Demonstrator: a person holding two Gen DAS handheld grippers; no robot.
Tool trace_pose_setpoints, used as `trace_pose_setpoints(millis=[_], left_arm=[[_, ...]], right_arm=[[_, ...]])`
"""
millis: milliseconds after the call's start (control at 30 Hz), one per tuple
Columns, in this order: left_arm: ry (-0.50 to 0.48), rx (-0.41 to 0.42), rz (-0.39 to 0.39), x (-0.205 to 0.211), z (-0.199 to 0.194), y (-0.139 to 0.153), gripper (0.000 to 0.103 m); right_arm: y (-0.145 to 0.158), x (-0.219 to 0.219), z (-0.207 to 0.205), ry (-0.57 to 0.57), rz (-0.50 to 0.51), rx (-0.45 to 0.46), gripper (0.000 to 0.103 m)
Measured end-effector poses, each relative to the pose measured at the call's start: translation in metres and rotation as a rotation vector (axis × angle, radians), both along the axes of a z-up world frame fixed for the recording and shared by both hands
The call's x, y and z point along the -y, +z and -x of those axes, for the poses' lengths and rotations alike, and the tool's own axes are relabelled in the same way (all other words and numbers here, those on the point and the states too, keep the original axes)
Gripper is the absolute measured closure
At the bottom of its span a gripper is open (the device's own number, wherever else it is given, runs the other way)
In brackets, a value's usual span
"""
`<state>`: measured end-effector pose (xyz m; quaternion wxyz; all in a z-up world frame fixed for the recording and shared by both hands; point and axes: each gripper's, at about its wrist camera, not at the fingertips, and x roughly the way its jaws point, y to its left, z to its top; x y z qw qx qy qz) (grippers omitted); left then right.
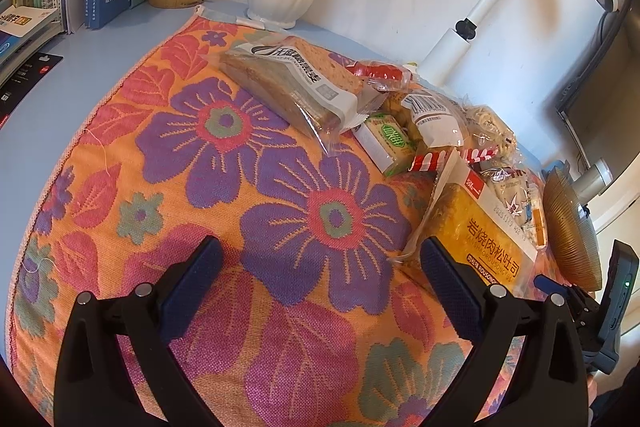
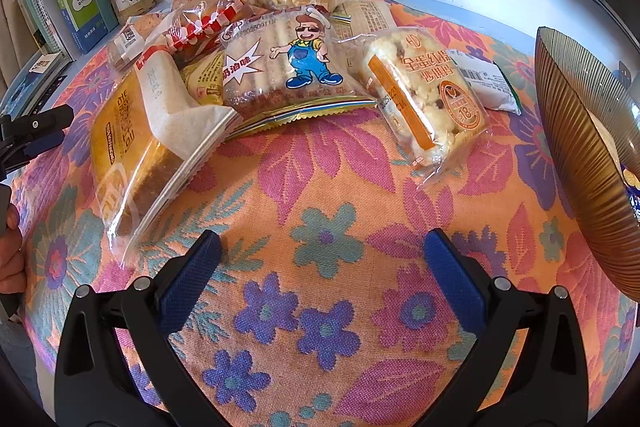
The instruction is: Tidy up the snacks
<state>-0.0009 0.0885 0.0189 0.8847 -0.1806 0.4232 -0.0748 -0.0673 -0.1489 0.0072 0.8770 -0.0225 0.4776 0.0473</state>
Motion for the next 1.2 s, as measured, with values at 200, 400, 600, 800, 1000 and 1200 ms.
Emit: trace_pose_setpoints(millis=[200, 400, 600, 800, 1000, 1200], left_arm=[[0.003, 0.011, 0.059, -0.008, 0.002, 0.0, 0.005], [0.001, 0.008, 0.04, -0.006, 0.001, 0.0, 0.005], [0.002, 0.013, 0.059, -0.008, 0.001, 0.001, 0.005], [-0.017, -0.004, 0.078, -0.022, 0.008, 0.011, 0.005], [-0.12, 0.055, -0.175, -0.041, 0.011, 0.057, 0.005], [-0.23, 0.032, -0.364, -0.026, -0.06, 0.065, 0.005]], right_arm=[[0.0, 0.0, 0.0, 0.001, 0.0, 0.0, 0.003], [-0.001, 0.001, -0.001, 0.0, 0.001, 0.0, 0.003], [-0.001, 0.001, -0.003, 0.003, 0.001, -0.003, 0.003], [0.008, 0.0, 0.006, -0.006, -0.001, 0.052, 0.003], [0.051, 0.003, 0.015, 0.094, -0.213, 0.188, 0.003], [0.059, -0.054, -0.015, 0.259, -0.147, 0.156, 0.003]])
